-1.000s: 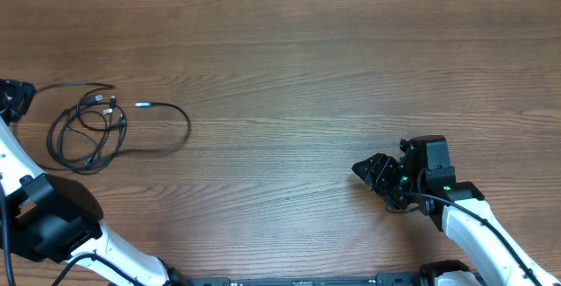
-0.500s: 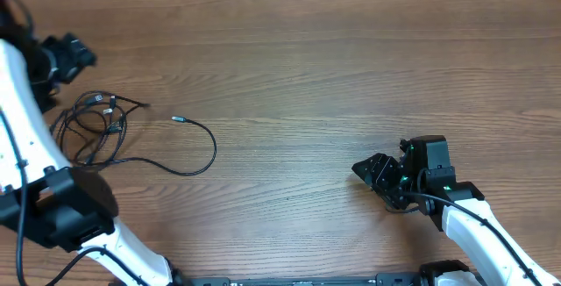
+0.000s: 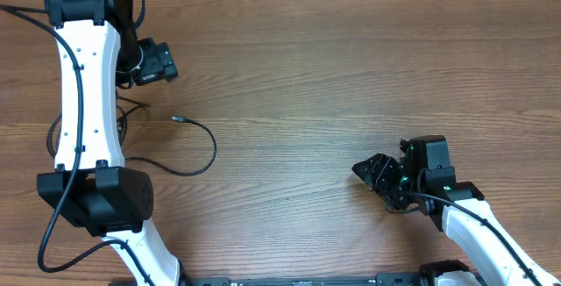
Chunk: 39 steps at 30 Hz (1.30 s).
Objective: Untangle cables
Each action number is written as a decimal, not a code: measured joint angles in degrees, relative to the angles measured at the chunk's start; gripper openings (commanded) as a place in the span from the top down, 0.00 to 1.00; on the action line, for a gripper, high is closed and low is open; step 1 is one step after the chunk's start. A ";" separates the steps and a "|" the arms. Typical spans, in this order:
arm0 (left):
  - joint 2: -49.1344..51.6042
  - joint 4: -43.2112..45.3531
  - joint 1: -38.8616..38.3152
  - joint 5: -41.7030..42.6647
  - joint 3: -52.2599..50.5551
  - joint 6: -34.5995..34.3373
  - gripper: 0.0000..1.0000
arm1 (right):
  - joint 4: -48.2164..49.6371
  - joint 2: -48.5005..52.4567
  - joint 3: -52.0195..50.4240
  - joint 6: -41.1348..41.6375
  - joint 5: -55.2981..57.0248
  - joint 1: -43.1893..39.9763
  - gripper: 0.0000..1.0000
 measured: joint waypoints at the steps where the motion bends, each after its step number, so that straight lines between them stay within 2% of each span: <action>1: 0.00 0.04 0.11 -0.39 -0.11 -0.13 0.03 | -0.02 0.00 0.00 0.02 -0.02 0.00 0.33; 4: -0.44 0.07 0.22 -1.11 -1.99 -0.33 0.03 | -0.04 0.00 0.00 0.02 -0.02 0.00 0.33; 9: -5.77 0.04 0.22 -1.42 -11.26 -0.37 0.02 | -0.09 0.00 0.00 0.00 -0.02 0.02 0.33; 13: -17.31 1.68 0.22 -1.81 -21.62 -1.73 0.00 | -0.11 0.00 0.00 0.00 -0.02 0.00 0.33; 19: -38.29 16.55 -1.99 -1.14 -35.34 -1.81 0.00 | -0.07 0.00 0.00 0.02 0.00 0.00 0.33; 23: -45.70 25.66 -6.49 0.33 -45.27 -1.84 0.00 | -0.07 0.00 0.00 0.07 0.00 0.00 0.33; 28: -42.34 39.17 -10.56 1.25 -57.92 -1.88 0.00 | -0.07 0.00 0.00 0.04 -0.02 0.00 0.33; 32: -36.72 43.15 -11.85 -0.44 -61.51 -1.86 0.02 | -0.04 0.00 0.00 0.04 0.00 0.00 0.33; 35: -34.23 45.72 -11.82 -4.59 -61.88 -1.86 0.02 | -0.07 0.00 0.00 0.02 -0.02 0.00 0.33; 39: -34.03 47.69 -11.82 -16.96 -61.86 -1.86 0.00 | -0.02 0.00 0.00 0.04 -0.02 0.00 0.33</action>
